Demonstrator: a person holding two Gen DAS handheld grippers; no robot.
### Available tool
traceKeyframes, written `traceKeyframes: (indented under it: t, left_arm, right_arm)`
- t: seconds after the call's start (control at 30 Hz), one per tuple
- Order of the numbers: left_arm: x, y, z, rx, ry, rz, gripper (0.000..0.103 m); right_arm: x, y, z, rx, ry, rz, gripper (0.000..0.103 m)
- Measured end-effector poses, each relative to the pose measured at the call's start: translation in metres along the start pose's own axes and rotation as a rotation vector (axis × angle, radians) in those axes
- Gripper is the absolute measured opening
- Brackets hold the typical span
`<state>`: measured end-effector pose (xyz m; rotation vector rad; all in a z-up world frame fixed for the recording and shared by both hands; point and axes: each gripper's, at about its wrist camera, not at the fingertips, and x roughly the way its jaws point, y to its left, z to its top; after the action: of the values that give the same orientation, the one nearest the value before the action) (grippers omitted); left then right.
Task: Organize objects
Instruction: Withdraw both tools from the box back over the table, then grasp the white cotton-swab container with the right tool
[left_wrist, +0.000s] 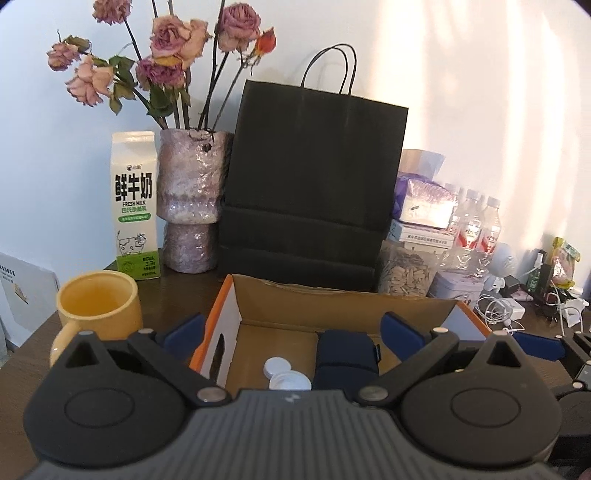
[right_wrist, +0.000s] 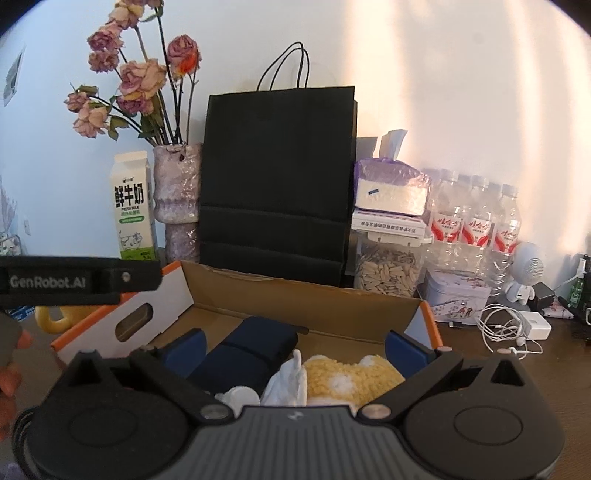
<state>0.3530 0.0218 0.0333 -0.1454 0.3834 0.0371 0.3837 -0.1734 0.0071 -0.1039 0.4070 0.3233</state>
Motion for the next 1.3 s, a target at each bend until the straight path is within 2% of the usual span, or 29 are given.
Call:
traceKeyframes:
  t: [0.33,0.7,0.97,1.3]
  left_arm:
    - [-0.048,0.006,-0.017,0.019,-0.003,-0.020,0.103]
    - [-0.093,0.028,-0.044,0.051,0.056,0.003,0.103]
    - [-0.115,0.046,-0.066,0.045,0.100,0.041,0.103]
    - [-0.120,0.057,-0.095,0.001,0.123,0.021,0.103]
  right_arm:
    - [-0.048,0.004,-0.018,-0.013,-0.002,0.005,0.103]
    - [-0.091,0.009,-0.049,-0.035,0.046,0.002,0.103]
    - [-0.107,0.010,-0.074,-0.047,0.090,-0.011,0.103]
    - [-0.119,0.004,-0.100,-0.017,0.089,-0.027,0.103]
